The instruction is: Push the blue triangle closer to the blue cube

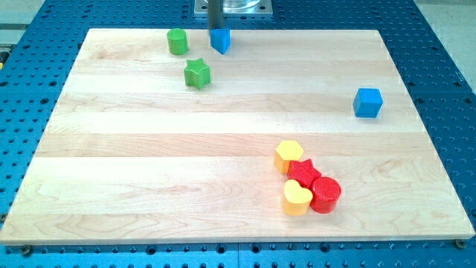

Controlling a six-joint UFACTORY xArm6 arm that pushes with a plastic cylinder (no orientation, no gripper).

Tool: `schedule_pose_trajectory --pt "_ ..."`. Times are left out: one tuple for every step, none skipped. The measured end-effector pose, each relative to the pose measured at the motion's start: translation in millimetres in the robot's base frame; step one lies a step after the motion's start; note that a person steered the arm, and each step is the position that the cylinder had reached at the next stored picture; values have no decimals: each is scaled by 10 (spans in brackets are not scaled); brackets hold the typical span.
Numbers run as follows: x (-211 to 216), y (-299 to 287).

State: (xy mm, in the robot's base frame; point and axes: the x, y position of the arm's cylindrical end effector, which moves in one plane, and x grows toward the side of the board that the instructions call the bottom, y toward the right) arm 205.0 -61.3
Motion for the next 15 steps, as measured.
schedule_pose_trajectory --pt "406 397" --pt "949 1079" --pt "1097 1769" --pt "1159 2115" --pt "870 2125" --pt "1026 2506" --pt "1301 2583" --pt "1427 2541" --pt "1222 2195" --pt "1471 2201" --pt "1633 2357" --pt "1629 2161" --pt "1629 1632" --pt "1623 1561" --pt "1618 1561"
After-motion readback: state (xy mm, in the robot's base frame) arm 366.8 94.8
